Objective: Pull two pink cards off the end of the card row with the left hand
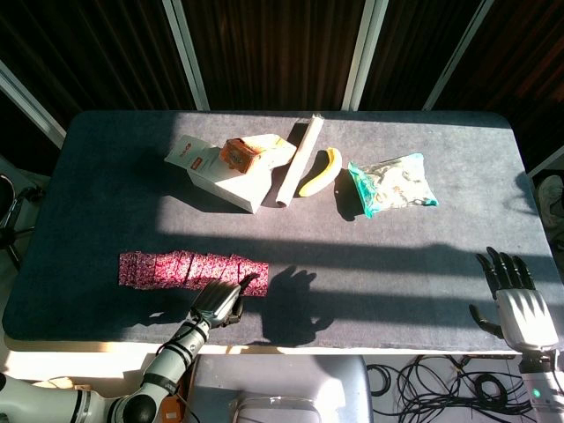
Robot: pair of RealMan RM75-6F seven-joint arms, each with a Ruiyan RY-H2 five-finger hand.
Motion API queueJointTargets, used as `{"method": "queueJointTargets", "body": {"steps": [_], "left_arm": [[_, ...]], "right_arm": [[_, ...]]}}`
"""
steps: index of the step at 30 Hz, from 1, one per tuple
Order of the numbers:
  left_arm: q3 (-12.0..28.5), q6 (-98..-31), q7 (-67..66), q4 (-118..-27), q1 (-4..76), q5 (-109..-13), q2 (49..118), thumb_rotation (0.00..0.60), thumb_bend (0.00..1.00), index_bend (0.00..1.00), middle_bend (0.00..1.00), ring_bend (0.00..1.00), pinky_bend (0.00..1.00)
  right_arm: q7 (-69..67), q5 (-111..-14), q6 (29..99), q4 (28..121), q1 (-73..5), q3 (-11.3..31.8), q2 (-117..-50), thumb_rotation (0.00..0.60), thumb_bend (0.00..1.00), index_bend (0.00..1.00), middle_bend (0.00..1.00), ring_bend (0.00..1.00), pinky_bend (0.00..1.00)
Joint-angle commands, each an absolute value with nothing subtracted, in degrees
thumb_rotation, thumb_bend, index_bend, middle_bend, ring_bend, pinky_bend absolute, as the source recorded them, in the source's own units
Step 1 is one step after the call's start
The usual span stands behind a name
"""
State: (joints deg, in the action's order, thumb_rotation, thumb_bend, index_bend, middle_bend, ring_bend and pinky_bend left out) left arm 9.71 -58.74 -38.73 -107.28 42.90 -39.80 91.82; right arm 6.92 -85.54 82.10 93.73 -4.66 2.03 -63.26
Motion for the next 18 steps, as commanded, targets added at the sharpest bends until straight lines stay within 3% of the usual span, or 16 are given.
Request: {"method": "queueJointTargets", "body": {"steps": [1, 18], "left_arm": [[8.96, -59.14, -40.02, -106.48, 44.06, -37.98, 91.88, 0.6, 0.99, 0.14, 1.0, 1.0, 1.0], [5.87, -60.0, -45.5, -103.48, 50.58, -27.15, 92.9, 0.6, 0.96, 0.14, 1.0, 1.0, 1.0]], "right_arm": [[6.84, -85.56, 82.06, 93.7, -4.65, 2.0, -63.24, 0.6, 0.25, 0.0, 0.0, 0.0, 0.0], [6.76, -85.8, 82.06, 93.92, -4.7, 1.91, -63.18, 0.6, 0.25, 0.0, 0.0, 0.0, 0.0]]}}
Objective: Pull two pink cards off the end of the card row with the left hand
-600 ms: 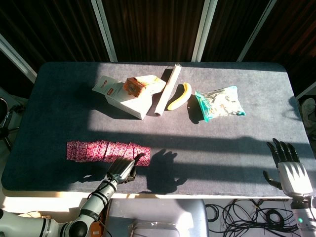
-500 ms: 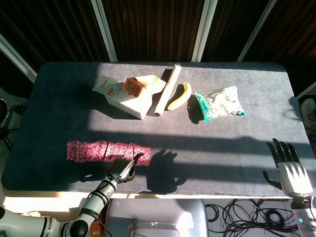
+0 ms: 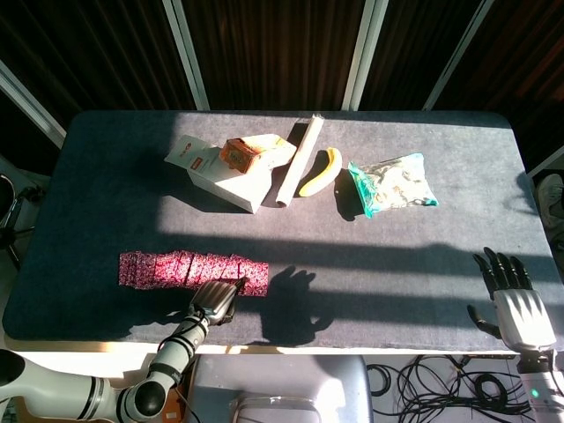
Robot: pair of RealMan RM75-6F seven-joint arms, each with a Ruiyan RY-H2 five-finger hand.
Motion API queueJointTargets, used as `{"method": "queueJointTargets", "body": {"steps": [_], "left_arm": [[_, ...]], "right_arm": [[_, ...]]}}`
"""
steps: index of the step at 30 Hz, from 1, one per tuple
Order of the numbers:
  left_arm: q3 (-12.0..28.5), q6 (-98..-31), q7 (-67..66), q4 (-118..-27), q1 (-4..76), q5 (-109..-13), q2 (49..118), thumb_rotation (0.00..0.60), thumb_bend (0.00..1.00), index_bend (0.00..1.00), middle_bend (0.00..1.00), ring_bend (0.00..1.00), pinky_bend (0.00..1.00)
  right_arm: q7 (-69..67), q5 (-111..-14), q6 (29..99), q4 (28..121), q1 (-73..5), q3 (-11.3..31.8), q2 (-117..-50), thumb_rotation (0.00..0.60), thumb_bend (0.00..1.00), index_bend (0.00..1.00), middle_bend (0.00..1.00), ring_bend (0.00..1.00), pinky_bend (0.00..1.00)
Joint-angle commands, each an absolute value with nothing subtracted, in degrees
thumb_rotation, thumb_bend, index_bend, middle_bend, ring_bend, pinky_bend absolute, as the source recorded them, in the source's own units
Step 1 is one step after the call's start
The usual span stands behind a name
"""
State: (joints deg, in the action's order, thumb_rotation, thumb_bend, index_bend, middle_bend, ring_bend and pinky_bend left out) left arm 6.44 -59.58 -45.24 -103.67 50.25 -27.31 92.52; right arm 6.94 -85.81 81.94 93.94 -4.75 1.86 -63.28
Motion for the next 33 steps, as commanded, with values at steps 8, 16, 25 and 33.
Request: {"method": "queueJointTargets", "body": {"steps": [8, 16, 25, 33], "left_arm": [[4.72, -59.11, -45.37, -103.15, 51.84, -25.34, 93.41, 0.6, 0.94, 0.14, 1.0, 1.0, 1.0], [3.96, -57.26, -43.4, -105.55, 52.58, -25.51, 91.73, 0.6, 0.94, 0.21, 1.0, 1.0, 1.0], [-0.32, -53.5, -41.28, -111.86, 52.72, -25.89, 87.56, 0.6, 0.94, 0.35, 1.0, 1.0, 1.0], [-0.61, -55.69, -37.83, -114.19, 51.74, -32.18, 85.77, 0.6, 0.93, 0.26, 1.0, 1.0, 1.0]], "right_arm": [[6.02, -85.95, 82.56, 93.84, -4.41, 1.89, -62.85, 0.6, 0.25, 0.0, 0.0, 0.0, 0.0], [5.86, -85.58, 82.58, 93.69, -4.34, 2.06, -62.78, 0.6, 0.25, 0.0, 0.0, 0.0, 0.0], [5.68, -85.3, 82.95, 93.61, -4.11, 2.26, -62.75, 0.6, 0.25, 0.0, 0.0, 0.0, 0.0], [6.02, -85.38, 82.75, 93.63, -4.17, 2.17, -62.91, 0.6, 0.25, 0.0, 0.0, 0.0, 0.0]]}}
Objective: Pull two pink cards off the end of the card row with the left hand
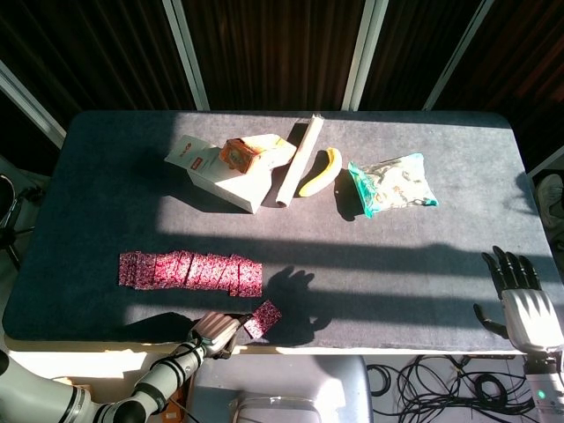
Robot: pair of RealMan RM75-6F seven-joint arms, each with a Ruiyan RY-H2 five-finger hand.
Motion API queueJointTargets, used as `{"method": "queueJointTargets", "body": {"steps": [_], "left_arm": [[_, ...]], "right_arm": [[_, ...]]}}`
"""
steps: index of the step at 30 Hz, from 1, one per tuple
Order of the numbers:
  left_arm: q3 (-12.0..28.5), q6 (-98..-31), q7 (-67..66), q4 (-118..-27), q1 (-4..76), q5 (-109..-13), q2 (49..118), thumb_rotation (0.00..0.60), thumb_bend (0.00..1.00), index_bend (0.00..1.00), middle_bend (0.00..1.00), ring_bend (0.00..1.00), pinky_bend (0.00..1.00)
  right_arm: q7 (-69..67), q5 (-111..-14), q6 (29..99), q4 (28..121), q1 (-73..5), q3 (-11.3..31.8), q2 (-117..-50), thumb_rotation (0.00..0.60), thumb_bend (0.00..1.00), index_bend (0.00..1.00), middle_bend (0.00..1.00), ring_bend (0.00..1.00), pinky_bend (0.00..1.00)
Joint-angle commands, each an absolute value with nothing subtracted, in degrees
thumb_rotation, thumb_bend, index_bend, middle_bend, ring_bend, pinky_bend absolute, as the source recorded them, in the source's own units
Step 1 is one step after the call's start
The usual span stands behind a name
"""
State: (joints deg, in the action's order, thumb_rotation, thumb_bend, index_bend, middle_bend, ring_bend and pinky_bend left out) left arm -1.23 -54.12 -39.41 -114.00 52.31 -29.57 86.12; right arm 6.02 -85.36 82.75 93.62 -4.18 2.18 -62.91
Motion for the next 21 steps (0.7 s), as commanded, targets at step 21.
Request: {"method": "queueJointTargets", "body": {"steps": [21], "left_arm": [[1.65, -58.43, -40.14, -105.75, 53.92, -27.57, 88.89, 0.6, 0.97, 0.07, 1.0, 1.0, 1.0]], "right_arm": [[5.5, -85.33, 82.94, 93.62, -3.99, 2.24, -62.7, 0.6, 0.25, 0.0, 0.0, 0.0, 0.0]]}}
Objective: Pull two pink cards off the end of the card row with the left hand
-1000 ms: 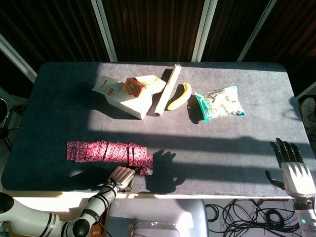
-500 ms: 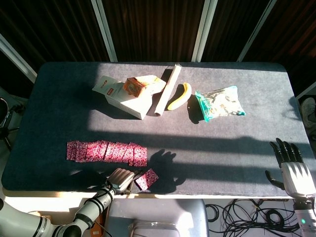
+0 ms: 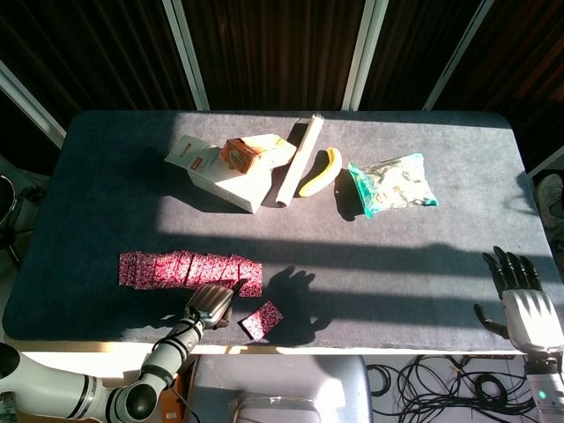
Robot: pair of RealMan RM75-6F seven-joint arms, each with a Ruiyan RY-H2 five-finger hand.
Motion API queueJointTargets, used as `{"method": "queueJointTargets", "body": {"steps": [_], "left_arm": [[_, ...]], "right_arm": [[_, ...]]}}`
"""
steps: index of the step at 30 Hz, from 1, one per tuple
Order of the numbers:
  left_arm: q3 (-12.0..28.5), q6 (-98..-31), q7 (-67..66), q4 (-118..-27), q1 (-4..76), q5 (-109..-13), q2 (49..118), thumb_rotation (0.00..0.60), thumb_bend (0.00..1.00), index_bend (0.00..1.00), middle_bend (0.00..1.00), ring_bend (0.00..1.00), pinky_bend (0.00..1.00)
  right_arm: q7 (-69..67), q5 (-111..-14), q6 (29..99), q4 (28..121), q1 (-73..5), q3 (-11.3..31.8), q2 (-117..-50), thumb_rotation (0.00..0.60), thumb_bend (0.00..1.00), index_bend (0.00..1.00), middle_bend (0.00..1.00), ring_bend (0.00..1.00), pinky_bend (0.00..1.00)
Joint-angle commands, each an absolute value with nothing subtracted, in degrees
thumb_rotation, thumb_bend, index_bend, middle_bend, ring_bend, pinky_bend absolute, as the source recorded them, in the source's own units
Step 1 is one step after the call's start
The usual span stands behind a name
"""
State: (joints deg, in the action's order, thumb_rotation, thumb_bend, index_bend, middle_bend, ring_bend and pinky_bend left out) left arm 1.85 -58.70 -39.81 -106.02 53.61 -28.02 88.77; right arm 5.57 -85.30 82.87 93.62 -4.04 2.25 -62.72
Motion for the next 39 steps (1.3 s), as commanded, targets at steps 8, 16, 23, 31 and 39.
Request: {"method": "queueJointTargets", "body": {"steps": [8, 16, 23, 31, 39], "left_arm": [[0.9, -57.18, -40.98, -104.74, 55.2, -25.5, 89.92, 0.6, 0.97, 0.12, 1.0, 1.0, 1.0], [1.83, -53.75, -39.79, -103.39, 56.98, -23.29, 90.67, 0.6, 0.97, 0.14, 1.0, 1.0, 1.0], [2.55, -52.41, -39.71, -102.53, 58.64, -23.63, 91.89, 0.6, 0.97, 0.14, 1.0, 1.0, 1.0], [5.69, -49.14, -38.32, -99.86, 62.67, -19.99, 95.43, 0.6, 0.97, 0.13, 1.0, 1.0, 1.0], [6.84, -52.0, -37.24, -101.54, 64.17, -20.09, 95.54, 0.6, 0.96, 0.1, 1.0, 1.0, 1.0]], "right_arm": [[4.87, -85.15, 83.27, 93.61, -3.8, 2.42, -62.59, 0.6, 0.25, 0.0, 0.0, 0.0, 0.0], [3.6, -85.2, 83.14, 93.81, -3.69, 2.34, -62.05, 0.6, 0.25, 0.0, 0.0, 0.0, 0.0], [2.53, -85.26, 82.82, 93.92, -3.7, 2.21, -61.61, 0.6, 0.25, 0.0, 0.0, 0.0, 0.0], [0.46, -85.22, 83.29, 93.66, -3.35, 2.34, -60.7, 0.6, 0.25, 0.0, 0.0, 0.0, 0.0], [-0.26, -85.16, 83.72, 93.38, -3.0, 2.39, -60.36, 0.6, 0.25, 0.0, 0.0, 0.0, 0.0]]}}
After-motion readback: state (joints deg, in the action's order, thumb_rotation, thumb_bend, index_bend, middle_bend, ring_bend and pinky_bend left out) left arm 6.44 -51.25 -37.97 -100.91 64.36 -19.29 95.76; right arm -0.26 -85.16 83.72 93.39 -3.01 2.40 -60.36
